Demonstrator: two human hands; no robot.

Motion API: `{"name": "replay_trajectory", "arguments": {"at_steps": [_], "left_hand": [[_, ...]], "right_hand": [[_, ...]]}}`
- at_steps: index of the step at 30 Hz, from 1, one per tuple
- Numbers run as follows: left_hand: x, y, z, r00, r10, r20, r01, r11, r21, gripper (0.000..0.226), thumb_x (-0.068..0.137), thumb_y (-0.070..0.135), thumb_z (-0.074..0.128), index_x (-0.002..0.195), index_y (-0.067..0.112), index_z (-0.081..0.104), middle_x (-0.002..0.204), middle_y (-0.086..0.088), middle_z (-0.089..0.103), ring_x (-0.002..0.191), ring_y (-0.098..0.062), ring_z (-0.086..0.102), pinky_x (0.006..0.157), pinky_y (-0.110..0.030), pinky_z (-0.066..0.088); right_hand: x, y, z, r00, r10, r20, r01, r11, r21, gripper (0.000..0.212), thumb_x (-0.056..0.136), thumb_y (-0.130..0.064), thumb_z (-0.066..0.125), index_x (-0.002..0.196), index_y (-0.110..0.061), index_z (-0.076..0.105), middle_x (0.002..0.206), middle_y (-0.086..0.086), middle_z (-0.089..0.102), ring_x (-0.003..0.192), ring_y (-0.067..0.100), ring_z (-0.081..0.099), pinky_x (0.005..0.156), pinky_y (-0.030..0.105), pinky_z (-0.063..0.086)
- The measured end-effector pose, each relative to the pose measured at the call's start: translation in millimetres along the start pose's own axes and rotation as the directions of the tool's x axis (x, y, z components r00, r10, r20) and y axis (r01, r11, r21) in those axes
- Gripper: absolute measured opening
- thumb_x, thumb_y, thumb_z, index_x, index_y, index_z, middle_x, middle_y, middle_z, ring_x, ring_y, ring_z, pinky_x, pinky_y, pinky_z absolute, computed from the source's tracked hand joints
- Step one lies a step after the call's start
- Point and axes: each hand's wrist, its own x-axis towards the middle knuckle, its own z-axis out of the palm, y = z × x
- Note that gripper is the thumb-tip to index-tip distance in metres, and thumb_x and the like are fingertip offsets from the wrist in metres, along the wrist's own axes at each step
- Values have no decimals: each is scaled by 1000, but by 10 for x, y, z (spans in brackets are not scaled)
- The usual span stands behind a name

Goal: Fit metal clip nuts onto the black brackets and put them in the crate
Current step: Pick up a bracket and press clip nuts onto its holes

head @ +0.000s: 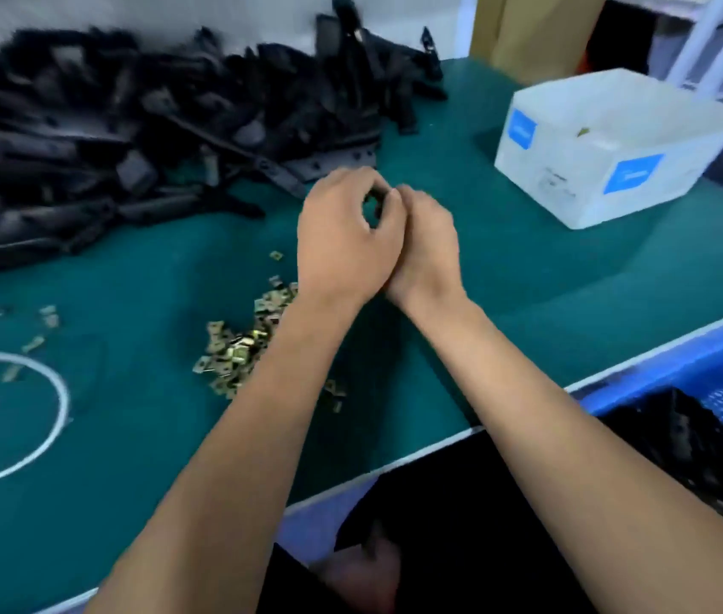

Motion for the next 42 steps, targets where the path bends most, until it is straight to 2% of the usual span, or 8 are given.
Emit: {"name": "replay_trajectory", "arguments": {"at_steps": [8, 12, 20, 24, 28, 33, 37, 42], "left_hand": [[-68, -1156, -940, 934, -224, -278, 260, 960, 103, 17, 89, 16, 59, 84, 4, 69, 85, -7, 69, 84, -23, 62, 78, -30, 42], [-76, -1385, -1033, 864, -344, -369, 380, 925, 27, 15, 89, 17, 64, 88, 5, 73, 90, -7, 72, 88, -20, 64, 84, -28, 46], [14, -1351, -941, 776, -555, -299, 512, 831, -216, 16, 94, 20, 63, 78, 17, 66, 72, 12, 64, 70, 10, 59, 66, -4, 41], [31, -1328, -914, 678, -735, -9, 579, 541, -610, 24, 99, 27, 65, 97, 3, 67, 96, -11, 73, 79, -26, 75, 77, -37, 62], [16, -1229, -936, 708, -667, 232, 516, 265, -814, 32, 97, 35, 70, 115, 9, 69, 102, -9, 78, 88, -26, 76, 81, -41, 62], [-8, -1204, -890, 668, -731, 138, 523, 331, -785, 8, 101, 20, 66, 108, 18, 62, 106, -8, 77, 86, -31, 78, 72, -38, 64], [19, -1267, -915, 636, -757, 150, 456, 211, -865, 18, 102, 10, 62, 119, 9, 56, 124, -20, 69, 109, -36, 71, 84, -48, 63], [-35, -1253, -946, 650, -723, 235, 442, 107, -891, 34, 100, -2, 57, 133, -11, 49, 120, -33, 68, 98, -44, 74, 83, -43, 62]], "right_hand": [[298, -752, 1316, 931, -288, 225, 355, 855, -377, 17, 98, -23, 56, 115, -20, 59, 128, 7, 53, 124, 31, 44, 91, 38, 48], [443, -826, 1551, 961, -173, 217, 255, 862, -437, 67, 92, -20, 70, 146, -22, 32, 146, 16, 38, 134, 38, 39, 103, 51, 44], [618, -775, 1389, 944, -330, 2, 326, 931, -164, 16, 95, -12, 65, 105, -10, 53, 96, 2, 63, 86, 25, 59, 73, 41, 45], [606, -816, 1235, 955, -212, -207, 254, 945, 206, 24, 90, -16, 75, 102, -12, 54, 85, -10, 54, 78, 11, 53, 70, 21, 42], [586, -841, 1074, 960, -79, 269, -88, 826, 557, 19, 92, -22, 76, 104, -20, 62, 100, 0, 70, 91, 12, 69, 70, 21, 56], [580, -514, 804, 935, -142, 324, -30, 881, 471, 17, 103, -21, 59, 103, -20, 75, 98, -1, 75, 89, 12, 71, 65, 29, 59], [552, -107, 680, 934, -145, 328, 159, 987, -17, 9, 96, -29, 70, 97, -25, 78, 96, -7, 74, 90, 10, 67, 81, 23, 49], [466, -42, 715, 853, -242, 463, 325, 940, -107, 11, 85, -30, 83, 93, -30, 75, 84, -17, 62, 70, -4, 54, 65, 12, 37]]}}
